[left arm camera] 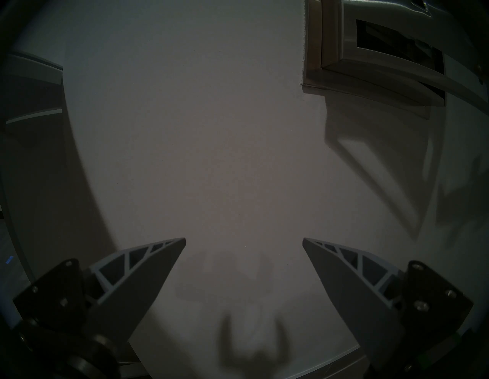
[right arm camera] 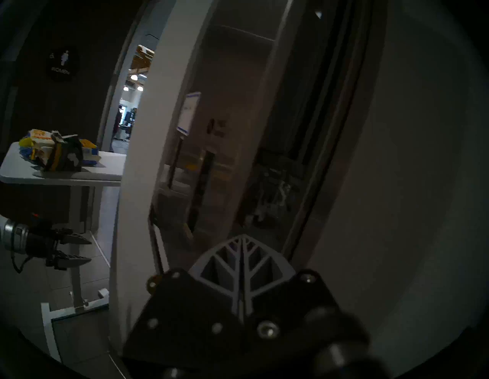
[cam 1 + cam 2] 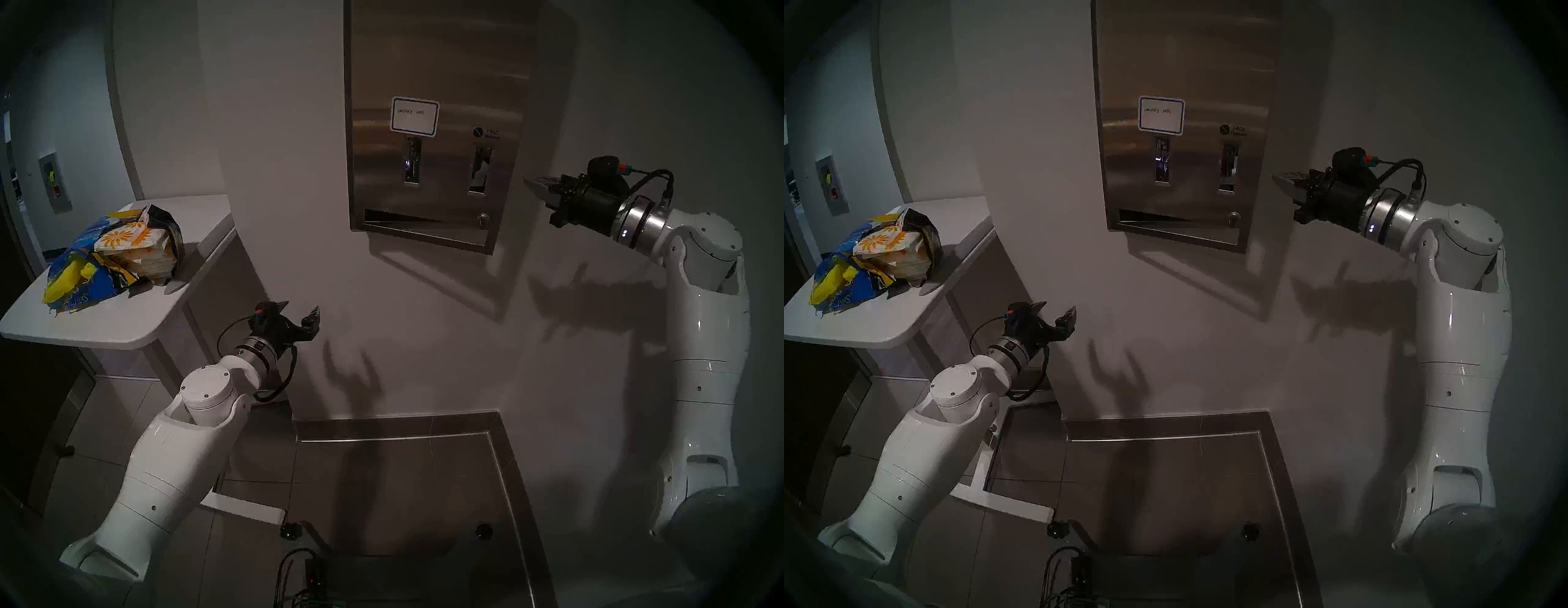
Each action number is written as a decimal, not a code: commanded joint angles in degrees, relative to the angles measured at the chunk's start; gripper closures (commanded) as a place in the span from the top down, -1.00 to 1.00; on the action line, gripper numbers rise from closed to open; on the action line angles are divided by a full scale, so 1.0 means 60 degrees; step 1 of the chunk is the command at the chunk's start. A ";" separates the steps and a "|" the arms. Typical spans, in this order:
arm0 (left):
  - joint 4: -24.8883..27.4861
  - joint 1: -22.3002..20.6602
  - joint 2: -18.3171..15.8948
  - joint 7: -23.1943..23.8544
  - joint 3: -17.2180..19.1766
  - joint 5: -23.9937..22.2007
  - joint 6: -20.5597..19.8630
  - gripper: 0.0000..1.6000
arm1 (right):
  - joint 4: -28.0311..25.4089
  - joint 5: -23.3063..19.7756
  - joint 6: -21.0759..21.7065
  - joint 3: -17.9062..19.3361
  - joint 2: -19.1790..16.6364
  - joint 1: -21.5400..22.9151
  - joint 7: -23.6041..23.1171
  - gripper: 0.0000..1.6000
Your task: Open the dispenser door, put the pads inside, close the door
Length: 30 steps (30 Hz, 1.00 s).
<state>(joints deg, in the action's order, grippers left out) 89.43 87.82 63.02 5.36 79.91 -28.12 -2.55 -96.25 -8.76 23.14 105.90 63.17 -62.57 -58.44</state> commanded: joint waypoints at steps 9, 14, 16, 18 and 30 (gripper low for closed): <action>0.0296 -0.0257 0.0015 -0.0022 0.0072 0.0014 0.0118 1.00 | 0.1341 0.0436 -0.1252 -0.0423 0.0386 0.1070 0.0622 -1.00; 0.0291 -0.0259 0.0011 -0.0020 0.0068 0.0008 0.0115 1.00 | 0.1870 0.0496 -0.1520 -0.0723 0.0559 0.1489 0.0659 -1.00; 0.0290 -0.0259 0.0010 -0.0020 0.0067 0.0007 0.0114 1.00 | 0.2010 0.0498 -0.1592 -0.0825 0.0624 0.1598 0.0654 -1.00; 0.0289 -0.0260 0.0009 -0.0020 0.0066 0.0005 0.0113 1.00 | 0.2129 0.0513 -0.1646 -0.0923 0.0670 0.1713 0.0610 -1.00; 0.0290 -0.0261 0.0004 -0.0024 0.0062 0.0000 0.0114 1.00 | 0.1935 0.0305 -0.1475 -0.1117 0.0522 0.1822 0.0074 -1.00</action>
<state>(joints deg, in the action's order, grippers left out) 89.45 87.83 62.94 5.26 79.85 -28.23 -2.57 -81.86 -5.58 13.87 98.51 67.41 -55.01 -56.22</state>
